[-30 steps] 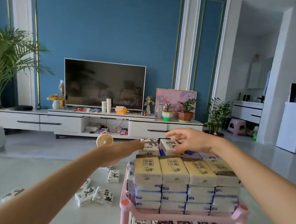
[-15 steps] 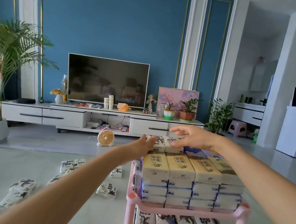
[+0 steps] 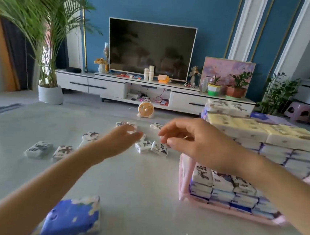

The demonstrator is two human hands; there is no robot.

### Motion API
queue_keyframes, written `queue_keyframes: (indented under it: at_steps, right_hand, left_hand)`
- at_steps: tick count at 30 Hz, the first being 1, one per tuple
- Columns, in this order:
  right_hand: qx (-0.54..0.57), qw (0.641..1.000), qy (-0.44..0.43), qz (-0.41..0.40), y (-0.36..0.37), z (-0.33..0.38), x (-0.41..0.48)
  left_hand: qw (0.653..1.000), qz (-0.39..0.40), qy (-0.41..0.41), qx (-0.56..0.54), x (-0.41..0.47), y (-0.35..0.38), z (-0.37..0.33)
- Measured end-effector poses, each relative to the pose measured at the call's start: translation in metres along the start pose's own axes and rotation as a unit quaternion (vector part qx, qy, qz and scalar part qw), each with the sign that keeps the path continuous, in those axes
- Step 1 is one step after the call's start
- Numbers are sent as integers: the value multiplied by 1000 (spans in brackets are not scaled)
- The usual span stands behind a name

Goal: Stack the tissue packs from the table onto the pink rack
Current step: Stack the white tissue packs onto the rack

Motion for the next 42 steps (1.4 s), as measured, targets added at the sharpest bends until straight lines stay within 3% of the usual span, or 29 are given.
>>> queue_keyframes:
  at_steps: [3,5,10,14,18,22,26,29,32,37,42]
  right_hand:
    - [-89,983,74,145,61,-20,7]
    - [-165,950,128,232,87,-44,-2]
    - [-209,902,228,301,99,-76,-56]
    - [-247,867,263,343,102,-89,-93]
    - [-269,881,247,300,114,-90,-90]
    - [-216,939,185,192,136,-74,-39]
    - [-92,986,133,51,173,-78,28]
    - [-27,990,138,-24,202,-94,52]
    - [-3,989,128,-75,218,-101,52]
    - [-11,987,120,-102,220,-103,53]
    - [-44,987,107,-107,223,-99,52]
  left_hand:
    - [998,-14,-52,23,-22,9,47]
    - [991,23,-49,120,-32,23,61]
    - [981,41,28,189,-39,36,46]
    - [975,85,10,205,-33,37,53]
    - [975,94,-36,199,-23,21,74]
    - [972,-8,-101,213,-18,-11,105]
    - [961,-87,-125,231,-12,-33,130]
    - [956,-97,-158,229,-1,-50,155]
    - [946,-55,-200,249,6,-56,179]
    - [929,4,-261,261,5,-58,212]
    - [944,-2,-236,233,10,-51,226]
Point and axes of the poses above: each hand's wrist, its own x-axis towards the middle knuckle, its own y-axis out of the palm, z = x × y, the point moved 4 cm from there along x, towards the middle knuckle, and after that the axes turned 1 degree about -y, right-handed, at the moved point
